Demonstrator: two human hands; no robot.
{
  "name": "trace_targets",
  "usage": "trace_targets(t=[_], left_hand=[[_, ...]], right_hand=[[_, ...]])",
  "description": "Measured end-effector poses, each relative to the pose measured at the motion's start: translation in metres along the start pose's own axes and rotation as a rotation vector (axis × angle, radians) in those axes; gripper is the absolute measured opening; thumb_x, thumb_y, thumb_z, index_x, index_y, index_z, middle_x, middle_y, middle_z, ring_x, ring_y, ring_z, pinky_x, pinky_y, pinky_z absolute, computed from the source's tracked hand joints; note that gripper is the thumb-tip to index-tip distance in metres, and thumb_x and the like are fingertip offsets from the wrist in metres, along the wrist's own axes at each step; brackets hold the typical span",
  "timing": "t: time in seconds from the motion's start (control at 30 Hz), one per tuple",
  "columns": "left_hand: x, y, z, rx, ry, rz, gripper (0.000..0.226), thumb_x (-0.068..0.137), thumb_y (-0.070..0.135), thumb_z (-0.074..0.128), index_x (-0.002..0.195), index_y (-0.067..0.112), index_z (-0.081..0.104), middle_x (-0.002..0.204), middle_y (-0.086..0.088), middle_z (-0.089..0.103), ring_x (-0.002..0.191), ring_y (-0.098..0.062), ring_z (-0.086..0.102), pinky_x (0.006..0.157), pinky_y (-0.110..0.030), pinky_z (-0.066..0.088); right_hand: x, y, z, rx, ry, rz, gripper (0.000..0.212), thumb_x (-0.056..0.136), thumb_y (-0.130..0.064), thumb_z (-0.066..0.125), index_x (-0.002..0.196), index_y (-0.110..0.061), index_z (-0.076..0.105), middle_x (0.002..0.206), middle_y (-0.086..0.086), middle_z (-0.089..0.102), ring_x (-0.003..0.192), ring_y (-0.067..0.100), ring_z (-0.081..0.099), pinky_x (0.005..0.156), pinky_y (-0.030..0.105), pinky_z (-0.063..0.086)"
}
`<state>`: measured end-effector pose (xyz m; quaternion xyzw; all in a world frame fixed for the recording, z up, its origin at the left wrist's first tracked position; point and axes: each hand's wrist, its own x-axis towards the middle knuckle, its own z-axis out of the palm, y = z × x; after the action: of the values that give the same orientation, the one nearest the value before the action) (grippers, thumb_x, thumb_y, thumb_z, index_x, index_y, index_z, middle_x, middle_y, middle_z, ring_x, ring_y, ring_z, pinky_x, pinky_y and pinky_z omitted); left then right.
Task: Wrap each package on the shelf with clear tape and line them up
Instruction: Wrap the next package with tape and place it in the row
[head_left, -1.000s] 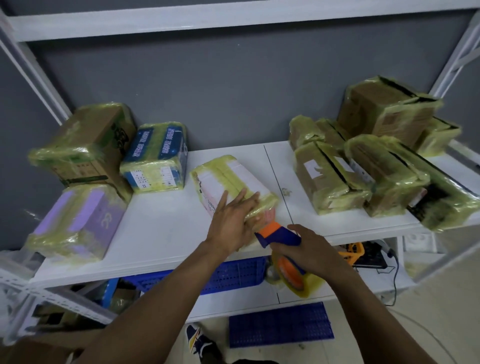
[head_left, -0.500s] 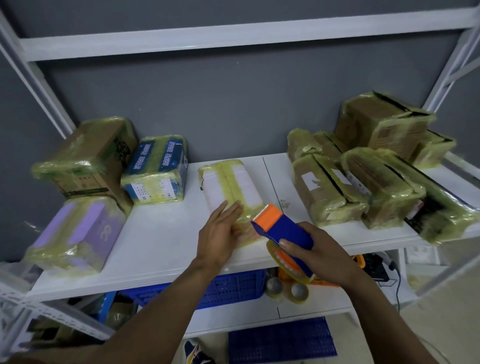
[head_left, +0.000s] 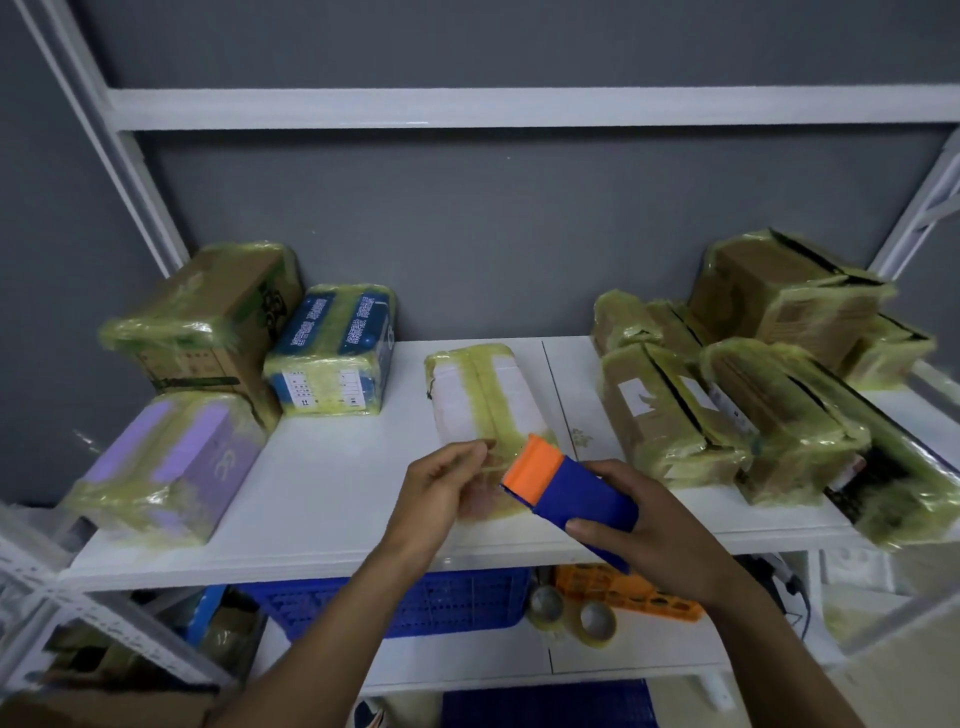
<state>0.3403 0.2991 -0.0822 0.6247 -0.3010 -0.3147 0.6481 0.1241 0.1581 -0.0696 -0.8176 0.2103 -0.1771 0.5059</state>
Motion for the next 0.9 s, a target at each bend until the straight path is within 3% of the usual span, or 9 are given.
trace_targets(t=[0.1,0.27,0.43,0.57,0.73,0.9], left_hand=[[-0.013,0.009,-0.004,-0.049,-0.098,-0.033,0.028,0.086,0.036,0.072,0.11,0.022,0.079,0.086,0.008,0.076,0.076,0.003,0.067,0.06,-0.01,0.048],[-0.018,0.014,-0.01,-0.03,-0.091,0.008,0.013,0.091,0.014,0.073,0.1,0.017,0.081,0.079,0.001,0.076,0.068,-0.001,0.065,0.058,-0.013,0.047],[-0.022,0.019,-0.017,-0.043,-0.142,-0.02,0.022,0.084,0.032,0.074,0.101,0.022,0.082,0.088,-0.007,0.076,0.071,-0.007,0.058,0.058,-0.022,0.042],[-0.02,0.023,-0.02,-0.007,-0.143,-0.031,0.014,0.088,0.018,0.075,0.097,0.023,0.083,0.094,-0.005,0.079,0.073,-0.002,0.064,0.062,-0.018,0.046],[-0.022,0.021,-0.019,0.044,-0.192,-0.078,0.016,0.091,0.016,0.073,0.098,0.025,0.083,0.098,0.0,0.079,0.083,-0.002,0.069,0.069,-0.016,0.05],[-0.022,0.019,-0.014,-0.077,-0.178,-0.152,0.017,0.096,0.016,0.066,0.099,0.023,0.082,0.106,-0.003,0.078,0.093,-0.01,0.07,0.076,-0.019,0.053]], right_hand=[[0.0,-0.002,0.003,0.041,-0.047,-0.014,0.055,0.084,-0.052,0.08,0.133,-0.048,0.056,0.116,-0.012,0.07,0.098,0.014,0.073,0.076,0.022,0.058],[0.001,0.0,0.012,0.085,-0.081,0.003,0.057,0.082,-0.042,0.084,0.13,-0.049,0.054,0.11,-0.004,0.072,0.094,0.021,0.074,0.076,0.029,0.061],[0.002,0.002,0.016,0.121,-0.08,0.048,0.063,0.078,-0.032,0.089,0.128,-0.032,0.051,0.11,-0.006,0.075,0.093,0.02,0.075,0.07,0.026,0.06],[0.005,0.003,0.015,0.045,-0.091,0.08,0.055,0.067,-0.047,0.089,0.11,-0.021,0.067,0.099,-0.004,0.076,0.086,0.016,0.074,0.073,0.026,0.06],[0.0,0.006,0.014,0.026,-0.173,0.059,0.031,0.076,-0.05,0.085,0.098,-0.036,0.07,0.092,-0.004,0.072,0.078,0.013,0.07,0.068,0.02,0.053],[-0.001,0.005,0.018,0.079,-0.203,0.108,0.045,0.074,-0.07,0.078,0.108,-0.042,0.066,0.105,-0.004,0.073,0.092,0.019,0.072,0.082,0.038,0.059]])
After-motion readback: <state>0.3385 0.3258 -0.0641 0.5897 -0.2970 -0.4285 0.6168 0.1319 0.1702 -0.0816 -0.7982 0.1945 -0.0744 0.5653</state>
